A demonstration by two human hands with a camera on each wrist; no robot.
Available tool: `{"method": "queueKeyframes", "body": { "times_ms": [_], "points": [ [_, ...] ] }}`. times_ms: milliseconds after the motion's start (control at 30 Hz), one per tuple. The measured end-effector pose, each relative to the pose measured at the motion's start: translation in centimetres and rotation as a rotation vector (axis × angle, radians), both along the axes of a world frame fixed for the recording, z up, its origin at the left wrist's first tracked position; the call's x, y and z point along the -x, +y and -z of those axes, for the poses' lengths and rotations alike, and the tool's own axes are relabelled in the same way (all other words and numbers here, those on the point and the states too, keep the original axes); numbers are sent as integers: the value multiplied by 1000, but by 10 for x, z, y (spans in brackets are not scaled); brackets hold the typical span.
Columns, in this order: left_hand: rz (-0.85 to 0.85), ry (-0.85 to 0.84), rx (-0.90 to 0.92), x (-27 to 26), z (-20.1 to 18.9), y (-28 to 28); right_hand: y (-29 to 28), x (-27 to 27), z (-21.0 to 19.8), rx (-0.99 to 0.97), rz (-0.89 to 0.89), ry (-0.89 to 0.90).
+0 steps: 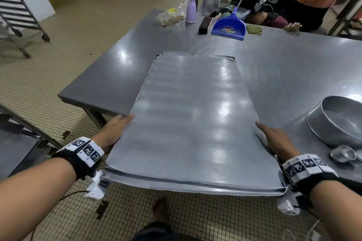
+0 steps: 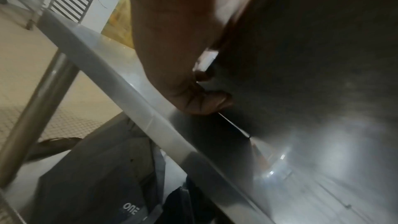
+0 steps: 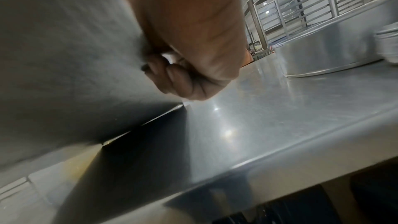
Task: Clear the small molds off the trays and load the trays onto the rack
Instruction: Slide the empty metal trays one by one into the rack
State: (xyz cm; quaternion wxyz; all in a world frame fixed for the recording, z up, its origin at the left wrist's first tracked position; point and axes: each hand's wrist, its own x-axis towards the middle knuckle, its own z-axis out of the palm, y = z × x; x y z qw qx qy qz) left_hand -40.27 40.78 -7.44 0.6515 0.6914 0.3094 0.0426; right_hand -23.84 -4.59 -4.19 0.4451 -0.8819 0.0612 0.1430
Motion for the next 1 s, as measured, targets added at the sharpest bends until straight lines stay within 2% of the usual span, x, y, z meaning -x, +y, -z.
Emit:
{"method": "queueKeyframes", "body": {
  "times_ms": [133,233,300,500,700,933,1000],
  "points": [
    [-46,-8,-67,-26,-9,5,8,-20,-5,54,-42,-5],
    [27,70,-221,-41,-11,14,23,-28,-9,110,-63,-3],
    [65,101,-318,-52,-15,21,34,-31,-16,88,-54,-31],
    [73,63,-404,-84,-22,50,64,-65,-28,33,-44,-64],
    [22,30,-336,-98,-30,82,103,-95,-46,-61,-7,-121],
    [-119,-68,-286,-95,-69,116,148,-147,-80,-252,-121,-154],
    [-180,-97,-313,-92,-93,112,162,-163,-98,-314,-176,-184]
  ]
}}
